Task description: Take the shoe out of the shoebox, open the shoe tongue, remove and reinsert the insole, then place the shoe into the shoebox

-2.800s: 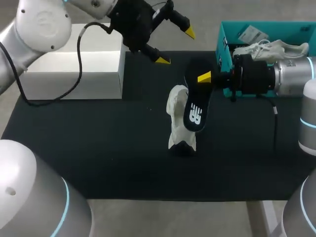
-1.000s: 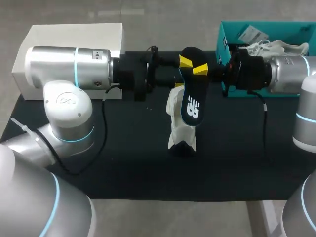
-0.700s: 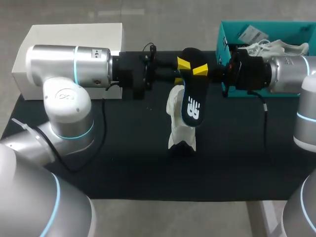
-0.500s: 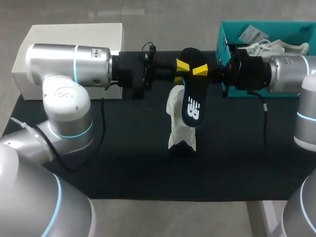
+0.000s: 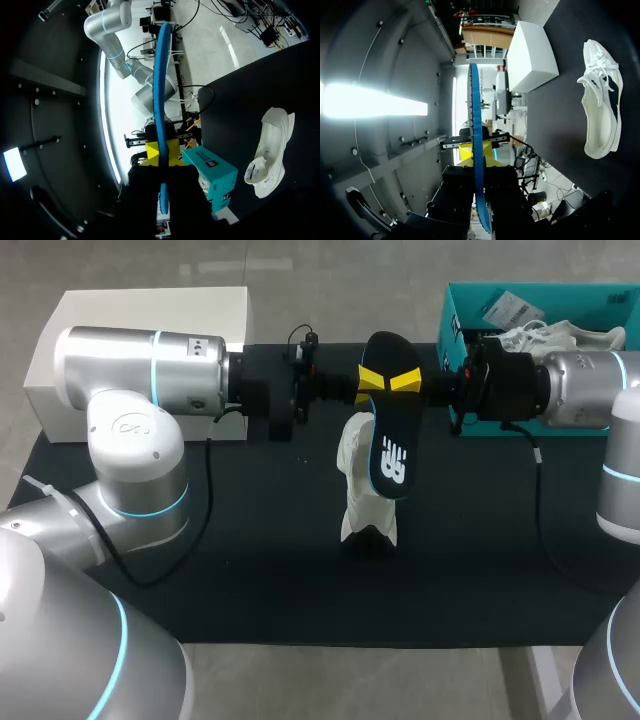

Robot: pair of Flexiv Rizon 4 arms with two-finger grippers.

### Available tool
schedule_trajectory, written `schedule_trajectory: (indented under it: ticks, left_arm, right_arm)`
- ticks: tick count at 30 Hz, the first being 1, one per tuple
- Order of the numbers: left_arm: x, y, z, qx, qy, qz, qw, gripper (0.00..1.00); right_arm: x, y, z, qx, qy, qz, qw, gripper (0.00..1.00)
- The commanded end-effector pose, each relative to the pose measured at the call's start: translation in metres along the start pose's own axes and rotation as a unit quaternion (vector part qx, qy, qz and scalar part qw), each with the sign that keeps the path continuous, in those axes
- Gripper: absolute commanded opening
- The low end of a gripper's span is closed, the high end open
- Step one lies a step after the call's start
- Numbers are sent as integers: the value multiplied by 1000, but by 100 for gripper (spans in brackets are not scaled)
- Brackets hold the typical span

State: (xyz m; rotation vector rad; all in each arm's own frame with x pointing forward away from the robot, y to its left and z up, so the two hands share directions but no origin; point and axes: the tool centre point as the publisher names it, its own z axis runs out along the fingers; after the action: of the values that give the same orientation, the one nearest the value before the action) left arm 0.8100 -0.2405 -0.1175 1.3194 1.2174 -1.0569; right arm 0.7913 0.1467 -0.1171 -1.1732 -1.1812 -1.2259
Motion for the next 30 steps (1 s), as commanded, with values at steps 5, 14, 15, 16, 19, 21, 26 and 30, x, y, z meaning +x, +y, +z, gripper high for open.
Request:
schedule_trajectory:
  ticks: [5,14,15,16,19,21,26,30]
  left_arm:
    - [1,0,-2,-11,7,-29,999,0]
    - [6,-2,-14,-18,31,-67,997,0]
    - [6,-2,-14,-22,33,-71,997,0]
    - [7,-2,-14,-25,33,-75,996,0]
    - [7,-2,-14,-29,38,-81,996,0]
    - [8,-2,-14,-33,41,-87,995,0]
    - [8,-6,-15,-31,50,-93,994,0]
    - [8,-7,-16,-31,50,-102,993,0]
  right_arm:
    - [-1,-4,-29,-32,-16,-11,999,100]
    - [1,-5,-65,-70,-46,-20,996,100]
    - [1,-5,-65,-70,-46,-20,996,100]
    - [1,-5,-65,-70,-46,-20,996,100]
    - [1,-5,-65,-70,-46,-20,996,100]
    - [1,-5,-65,-70,-46,-20,996,100]
    - [1,-5,-65,-70,-46,-20,996,100]
    - [-18,-10,-75,-39,-103,-21,994,100]
